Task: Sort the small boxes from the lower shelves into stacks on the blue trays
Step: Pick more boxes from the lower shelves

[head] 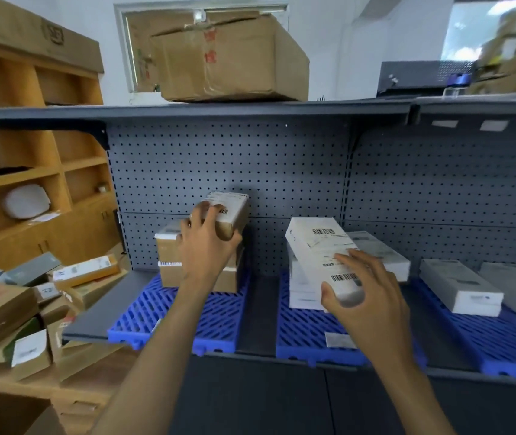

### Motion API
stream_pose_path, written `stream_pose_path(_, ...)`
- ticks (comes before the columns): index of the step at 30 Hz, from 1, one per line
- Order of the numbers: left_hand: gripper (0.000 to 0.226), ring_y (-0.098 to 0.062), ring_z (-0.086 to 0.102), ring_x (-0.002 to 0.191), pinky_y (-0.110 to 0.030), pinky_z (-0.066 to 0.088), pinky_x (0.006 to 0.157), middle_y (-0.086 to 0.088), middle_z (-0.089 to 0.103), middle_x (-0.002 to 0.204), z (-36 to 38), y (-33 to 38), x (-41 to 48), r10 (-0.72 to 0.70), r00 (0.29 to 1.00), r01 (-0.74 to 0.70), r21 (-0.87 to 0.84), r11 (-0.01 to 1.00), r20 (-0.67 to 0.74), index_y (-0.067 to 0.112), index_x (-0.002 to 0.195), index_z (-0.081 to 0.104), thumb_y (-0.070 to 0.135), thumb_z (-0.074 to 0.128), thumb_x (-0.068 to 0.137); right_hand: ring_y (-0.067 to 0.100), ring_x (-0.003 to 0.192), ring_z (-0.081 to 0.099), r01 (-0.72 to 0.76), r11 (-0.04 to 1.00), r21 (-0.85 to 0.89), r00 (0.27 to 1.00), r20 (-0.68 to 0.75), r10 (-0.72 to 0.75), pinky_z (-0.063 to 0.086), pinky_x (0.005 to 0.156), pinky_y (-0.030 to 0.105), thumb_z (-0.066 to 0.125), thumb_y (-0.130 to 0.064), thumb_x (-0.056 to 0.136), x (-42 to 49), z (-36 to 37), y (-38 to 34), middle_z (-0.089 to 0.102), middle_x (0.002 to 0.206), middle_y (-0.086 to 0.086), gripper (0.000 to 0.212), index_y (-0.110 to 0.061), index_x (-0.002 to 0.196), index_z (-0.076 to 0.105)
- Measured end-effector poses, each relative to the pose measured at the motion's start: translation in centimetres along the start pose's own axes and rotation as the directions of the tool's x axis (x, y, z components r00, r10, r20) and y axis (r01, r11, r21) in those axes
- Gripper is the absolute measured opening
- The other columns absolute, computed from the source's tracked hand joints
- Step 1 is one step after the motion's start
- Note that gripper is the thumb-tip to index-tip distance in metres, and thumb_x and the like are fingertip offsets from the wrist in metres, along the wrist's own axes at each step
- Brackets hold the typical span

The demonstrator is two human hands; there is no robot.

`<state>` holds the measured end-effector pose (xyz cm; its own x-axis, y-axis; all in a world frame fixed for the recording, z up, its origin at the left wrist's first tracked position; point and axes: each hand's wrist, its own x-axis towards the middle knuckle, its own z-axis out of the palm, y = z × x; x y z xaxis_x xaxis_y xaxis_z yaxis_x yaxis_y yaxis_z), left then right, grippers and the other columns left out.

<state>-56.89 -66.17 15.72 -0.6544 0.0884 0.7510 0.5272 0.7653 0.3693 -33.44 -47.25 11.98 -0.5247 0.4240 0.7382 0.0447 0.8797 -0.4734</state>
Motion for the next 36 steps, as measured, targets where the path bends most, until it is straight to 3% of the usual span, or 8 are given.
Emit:
stream_pose_path(9, 0.064, -0.040, 0.049, 0.117, -0.055, 0.050, 0.087, -0.006, 0.048, 0.140, 7.6, -3.0, 5.8, 0.007, 0.994, -0.008, 0.010, 1.000, 0.112, 0.028, 0.130, 0.057, 0.062, 0.071, 0.079, 0.021, 0.121, 0.054, -0.056, 0.994, -0.093, 0.995, -0.090, 0.048, 0.058, 0.083, 0.043, 0.076, -0.045, 0.079, 5.0, 5.3, 0.7, 0.055, 0.137, -0.017, 0.053, -0.033, 0.129, 0.063)
stream_pose_path(15, 0.066, -0.039, 0.051, 0.114, -0.050, 0.050, 0.080, -0.004, 0.050, 0.143, 9.8, -3.4, 5.7, 0.032, 0.999, -0.033, 0.048, 0.998, 0.018, 0.032, 0.130, 0.060, 0.075, 0.062, 0.080, 0.029, 0.115, 0.057, -0.040, 0.984, -0.173, 0.996, -0.091, 0.024, 0.057, 0.082, 0.046, 0.077, -0.042, 0.079, 7.3, 6.8, 1.5, 0.059, 0.134, -0.008, 0.052, -0.026, 0.127, 0.065)
stream_pose_path(19, 0.074, -0.040, 0.042, 0.132, -0.056, 0.045, 0.093, -0.007, 0.044, 0.152, 9.2, -3.2, 5.1, 0.054, 0.999, -0.053, 0.084, 0.995, -0.006, 0.033, 0.137, 0.055, 0.081, 0.057, 0.080, 0.032, 0.107, 0.059, -0.012, 0.963, -0.268, 0.997, -0.083, -0.011, 0.058, 0.078, 0.046, 0.068, -0.051, 0.078, 8.9, 7.7, 1.6, 0.063, 0.129, -0.003, 0.053, -0.025, 0.124, 0.067)
stream_pose_path(22, 0.073, -0.038, 0.036, 0.142, -0.058, 0.039, 0.105, -0.006, 0.041, 0.157, 7.4, -3.0, 4.0, 0.083, 0.995, -0.078, 0.084, 0.993, -0.055, 0.033, 0.143, 0.051, 0.076, 0.059, 0.083, 0.034, 0.104, 0.058, 0.003, 0.945, -0.327, 0.999, -0.041, -0.018, 0.058, 0.076, 0.047, 0.055, -0.059, 0.077, 10.0, 8.6, 1.3, 0.064, 0.127, -0.002, 0.059, -0.025, 0.124, 0.067)
stream_pose_path(26, 0.058, -0.036, 0.040, 0.139, -0.054, 0.040, 0.104, -0.006, 0.045, 0.154, 5.1, -2.8, 1.3, 0.145, 0.986, -0.140, 0.071, 0.988, -0.081, 0.029, 0.134, 0.058, 0.064, 0.063, 0.088, 0.038, 0.106, 0.055, -0.041, 0.931, -0.364, 0.998, 0.026, 0.054, 0.055, 0.080, 0.050, 0.049, -0.062, 0.075, 11.0, 10.2, 0.8, 0.062, 0.128, 0.000, 0.064, -0.026, 0.125, 0.067)
stream_pose_path(30, 0.046, -0.033, 0.046, 0.132, -0.051, 0.045, 0.097, -0.004, 0.052, 0.147, 4.2, -2.9, -1.6, 0.201, 0.979, -0.198, 0.084, 0.976, -0.021, 0.025, 0.123, 0.063, 0.057, 0.061, 0.091, 0.042, 0.110, 0.052, -0.086, 0.900, -0.428, 0.982, 0.115, 0.148, 0.054, 0.083, 0.051, 0.057, -0.059, 0.081, 11.1, 11.5, 0.8, 0.059, 0.133, 0.003, 0.059, -0.026, 0.129, 0.064)
stream_pose_path(36, 0.050, -0.025, 0.047, 0.130, -0.047, 0.046, 0.099, 0.002, 0.052, 0.144, 3.7, -3.0, -4.4, 0.230, 0.966, -0.233, 0.012, 0.972, 0.120, 0.032, 0.137, 0.058, 0.055, 0.059, 0.092, 0.041, 0.114, 0.050, -0.076, 0.858, -0.508, 0.971, 0.158, 0.179, 0.052, 0.086, 0.051, 0.050, -0.071, 0.087, 10.7, 12.6, 0.9, 0.052, 0.141, 0.005, 0.068, -0.026, 0.138, 0.055)
